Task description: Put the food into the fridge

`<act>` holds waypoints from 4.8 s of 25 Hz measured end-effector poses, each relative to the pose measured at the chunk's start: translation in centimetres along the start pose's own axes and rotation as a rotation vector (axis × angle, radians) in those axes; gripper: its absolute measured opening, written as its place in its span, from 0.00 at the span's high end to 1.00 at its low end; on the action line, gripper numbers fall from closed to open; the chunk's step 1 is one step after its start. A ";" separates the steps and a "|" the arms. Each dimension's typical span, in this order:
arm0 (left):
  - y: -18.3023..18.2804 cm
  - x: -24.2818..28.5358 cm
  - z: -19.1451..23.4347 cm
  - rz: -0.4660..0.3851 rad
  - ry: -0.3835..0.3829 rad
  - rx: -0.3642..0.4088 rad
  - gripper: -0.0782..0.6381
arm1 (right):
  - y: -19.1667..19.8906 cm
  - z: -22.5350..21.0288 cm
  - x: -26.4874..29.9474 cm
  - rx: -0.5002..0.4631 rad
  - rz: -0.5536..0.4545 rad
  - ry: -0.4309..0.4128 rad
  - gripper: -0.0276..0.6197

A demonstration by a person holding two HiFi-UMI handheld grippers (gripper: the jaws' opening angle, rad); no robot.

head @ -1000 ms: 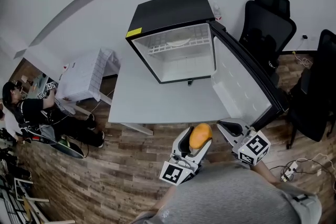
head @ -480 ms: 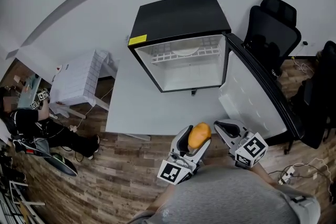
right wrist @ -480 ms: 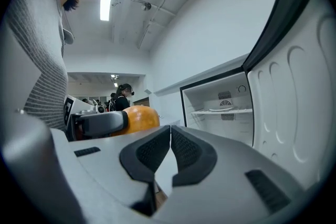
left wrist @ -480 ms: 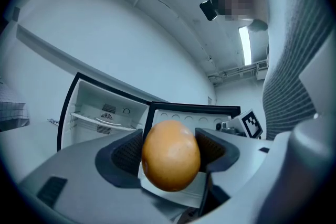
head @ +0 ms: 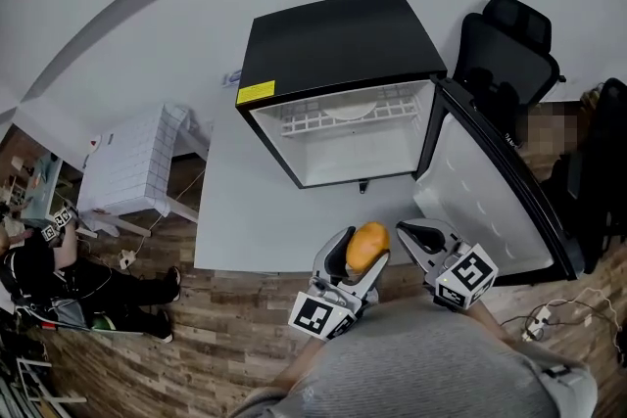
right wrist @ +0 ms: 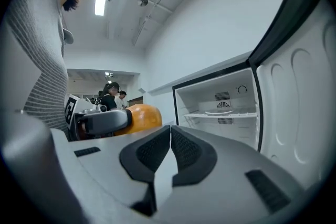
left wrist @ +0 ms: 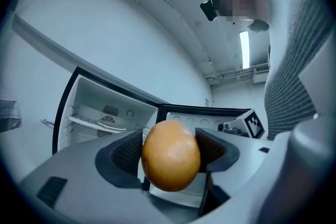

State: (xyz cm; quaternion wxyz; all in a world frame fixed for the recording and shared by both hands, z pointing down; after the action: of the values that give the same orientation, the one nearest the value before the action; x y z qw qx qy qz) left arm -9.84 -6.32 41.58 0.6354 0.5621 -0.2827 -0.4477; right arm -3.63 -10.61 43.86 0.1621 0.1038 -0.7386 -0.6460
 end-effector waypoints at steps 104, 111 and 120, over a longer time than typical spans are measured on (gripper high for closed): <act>0.3 25.2 23.3 0.406 -0.031 0.530 0.44 | 1.3 -4.7 4.6 0.073 -0.030 0.140 0.94; 1.5 26.2 24.6 0.471 -0.075 0.507 0.44 | 1.4 -4.4 4.6 0.077 -0.017 0.128 0.94; 1.9 26.3 24.8 0.491 -0.099 0.518 0.43 | 1.8 -4.2 4.3 0.078 -0.004 0.122 0.94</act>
State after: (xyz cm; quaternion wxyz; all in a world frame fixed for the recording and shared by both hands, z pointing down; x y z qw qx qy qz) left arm -19.16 -41.15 44.84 0.5459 0.5976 -0.5437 -0.2219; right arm -5.95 -15.76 46.52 0.2013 0.1508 -0.7516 -0.6097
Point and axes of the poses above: the fingertips, and each gripper's own axes: x forward along the fingers, z to its left, y out of its underside, the point moved 1 cm from there along -x, backward along the fingers, and after that the axes turned 2 degrees about z, right-handed, at the moved point
